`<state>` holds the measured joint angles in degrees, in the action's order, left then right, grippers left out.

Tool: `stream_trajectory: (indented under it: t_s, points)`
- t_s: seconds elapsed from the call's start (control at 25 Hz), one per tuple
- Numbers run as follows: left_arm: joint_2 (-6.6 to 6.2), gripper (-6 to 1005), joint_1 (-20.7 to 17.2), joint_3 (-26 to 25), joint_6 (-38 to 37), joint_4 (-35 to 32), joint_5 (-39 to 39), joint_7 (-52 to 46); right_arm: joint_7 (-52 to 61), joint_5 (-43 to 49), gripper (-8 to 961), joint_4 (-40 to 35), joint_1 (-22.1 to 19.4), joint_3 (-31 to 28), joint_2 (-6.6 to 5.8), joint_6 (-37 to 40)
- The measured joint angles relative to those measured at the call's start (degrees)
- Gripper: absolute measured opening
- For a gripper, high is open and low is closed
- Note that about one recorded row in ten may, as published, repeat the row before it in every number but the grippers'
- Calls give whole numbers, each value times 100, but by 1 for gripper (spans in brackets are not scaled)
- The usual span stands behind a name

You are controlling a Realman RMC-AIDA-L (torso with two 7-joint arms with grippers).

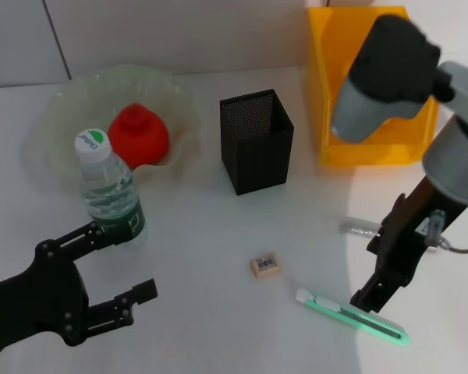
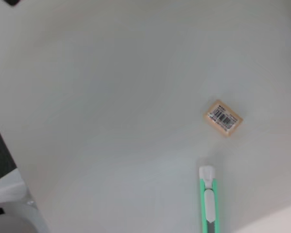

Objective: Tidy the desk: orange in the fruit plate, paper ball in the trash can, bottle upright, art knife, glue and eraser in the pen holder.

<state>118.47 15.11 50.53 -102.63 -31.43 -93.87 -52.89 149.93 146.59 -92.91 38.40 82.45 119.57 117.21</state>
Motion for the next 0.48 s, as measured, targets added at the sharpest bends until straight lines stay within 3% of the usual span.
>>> stream_trajectory:
  t_s: [0.16,0.48]
  points:
    - [1,787,-15,5,42,12,-3,21,117,87,791,64,-148,579,-17,-554]
    - [1,787,-1,10,72,22,-34,29,241,83,780,713,-158,875,2,-1118]
